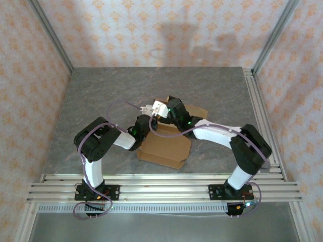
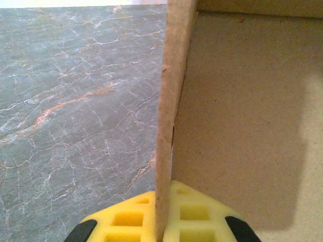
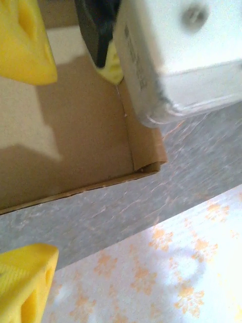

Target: Fold the paper box

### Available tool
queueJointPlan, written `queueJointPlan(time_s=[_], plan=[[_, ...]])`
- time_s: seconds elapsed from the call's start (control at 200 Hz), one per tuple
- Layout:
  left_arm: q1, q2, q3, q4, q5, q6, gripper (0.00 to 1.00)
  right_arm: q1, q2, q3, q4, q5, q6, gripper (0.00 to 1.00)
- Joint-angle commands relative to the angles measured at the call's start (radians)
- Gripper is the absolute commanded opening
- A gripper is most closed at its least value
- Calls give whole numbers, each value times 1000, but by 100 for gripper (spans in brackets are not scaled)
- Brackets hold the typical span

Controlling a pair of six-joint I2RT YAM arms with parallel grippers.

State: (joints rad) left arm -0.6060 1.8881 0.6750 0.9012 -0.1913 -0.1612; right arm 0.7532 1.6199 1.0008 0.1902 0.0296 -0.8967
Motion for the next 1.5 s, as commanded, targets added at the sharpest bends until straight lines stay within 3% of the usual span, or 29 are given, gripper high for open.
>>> queueJointPlan(time_s=[0.0,0.09,0.22,0.365,0.541,0.666,0.956,1.281,1.497], plan=[[8,11,4,34,0,-24,0,-32,-107,42,-143,-220,202,86],[8,12,1,42,6,-24,0,-84,-153,38,-141,-359,324,86],[8,15,0,54,25,-16,0,-182,-149,94,-83,-476,638,85],[8,15,-5,62,33,-15,0,-262,32,407,-394,-507,930,79],[8,16,4,60,42,-15,0,-320,302,769,-741,-713,1097,74],[8,16,9,58,48,-24,0,-363,426,878,-830,-854,1144,72],[6,38,4,61,49,-26,0,-370,578,947,-915,-1010,1117,66],[6,46,24,49,48,-35,0,-370,565,872,-889,-1098,1095,47],[6,53,41,27,48,-44,0,-369,541,812,-871,-1111,1066,41]])
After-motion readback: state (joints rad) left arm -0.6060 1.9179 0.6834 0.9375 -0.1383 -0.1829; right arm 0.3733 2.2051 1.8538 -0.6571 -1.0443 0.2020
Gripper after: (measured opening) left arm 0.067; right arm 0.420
